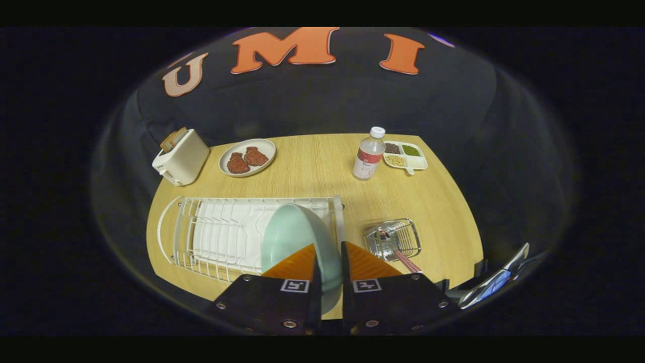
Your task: Take the plate from the dish rack, then take the spoon from the basket and place it into the plate.
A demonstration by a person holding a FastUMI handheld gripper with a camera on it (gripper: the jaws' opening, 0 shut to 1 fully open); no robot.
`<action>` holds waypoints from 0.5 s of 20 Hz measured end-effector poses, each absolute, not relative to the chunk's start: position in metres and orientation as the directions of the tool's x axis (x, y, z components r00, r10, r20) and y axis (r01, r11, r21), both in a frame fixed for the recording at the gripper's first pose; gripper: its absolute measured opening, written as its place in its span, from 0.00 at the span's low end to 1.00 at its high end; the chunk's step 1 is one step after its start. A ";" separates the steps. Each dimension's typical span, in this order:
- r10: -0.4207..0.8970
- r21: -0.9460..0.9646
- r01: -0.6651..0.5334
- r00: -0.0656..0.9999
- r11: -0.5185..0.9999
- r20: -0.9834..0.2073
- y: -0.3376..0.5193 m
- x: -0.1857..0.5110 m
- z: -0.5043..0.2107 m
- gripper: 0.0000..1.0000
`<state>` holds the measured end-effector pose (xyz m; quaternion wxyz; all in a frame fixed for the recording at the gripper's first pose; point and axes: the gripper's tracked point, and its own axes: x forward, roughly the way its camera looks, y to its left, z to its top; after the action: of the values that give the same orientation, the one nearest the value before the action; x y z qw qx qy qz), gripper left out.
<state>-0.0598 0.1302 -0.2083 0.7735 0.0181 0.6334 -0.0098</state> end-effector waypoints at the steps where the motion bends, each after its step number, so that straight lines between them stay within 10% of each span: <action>1: 0.029 0.040 0.053 0.188 0.998 -0.982 0.128 -0.065 -0.206 0.17; 10: 0.212 0.236 0.192 0.137 0.953 -0.968 0.102 -0.126 -0.197 0.17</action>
<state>-0.1261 0.1024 -0.1966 0.7381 0.1538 0.6569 0.0069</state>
